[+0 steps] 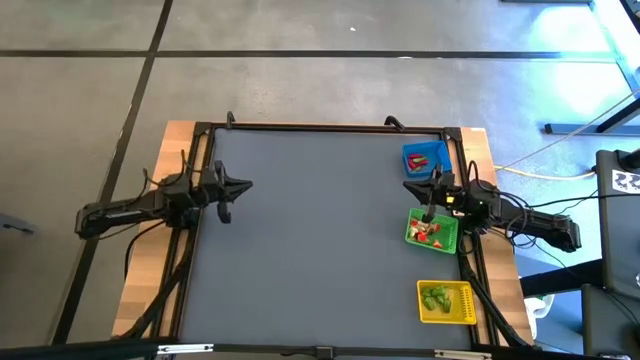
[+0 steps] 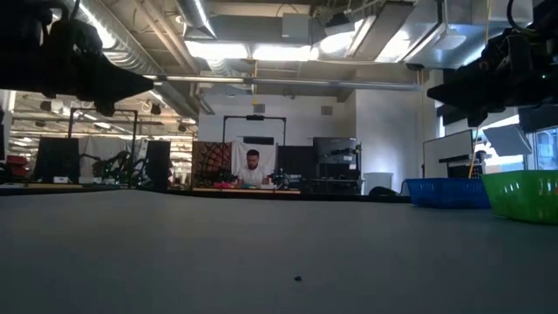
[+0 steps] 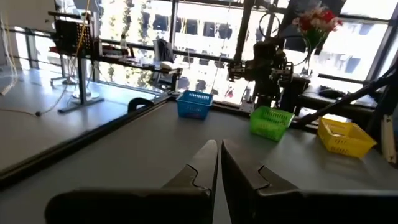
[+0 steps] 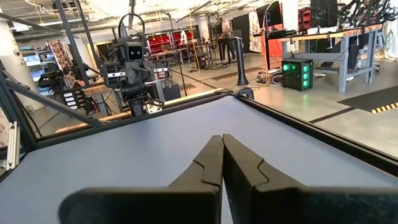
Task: Sort produce into baskets
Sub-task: Return to Home Position
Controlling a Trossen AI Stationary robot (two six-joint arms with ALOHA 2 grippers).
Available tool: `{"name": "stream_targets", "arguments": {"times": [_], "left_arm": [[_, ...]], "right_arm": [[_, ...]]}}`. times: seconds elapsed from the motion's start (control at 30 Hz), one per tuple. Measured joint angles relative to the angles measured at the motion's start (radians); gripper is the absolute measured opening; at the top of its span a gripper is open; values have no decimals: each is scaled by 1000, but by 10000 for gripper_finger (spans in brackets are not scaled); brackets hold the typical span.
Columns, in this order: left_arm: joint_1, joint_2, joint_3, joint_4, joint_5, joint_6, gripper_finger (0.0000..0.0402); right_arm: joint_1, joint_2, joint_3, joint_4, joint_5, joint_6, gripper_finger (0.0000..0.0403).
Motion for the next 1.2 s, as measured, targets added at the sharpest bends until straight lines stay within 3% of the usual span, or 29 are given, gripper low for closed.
{"name": "stream_targets", "arguments": {"times": [1.2], "left_arm": [[1, 1, 0, 0, 7, -33, 19]], "right_arm": [[0, 0, -1, 12, 1, 0, 10]]}}
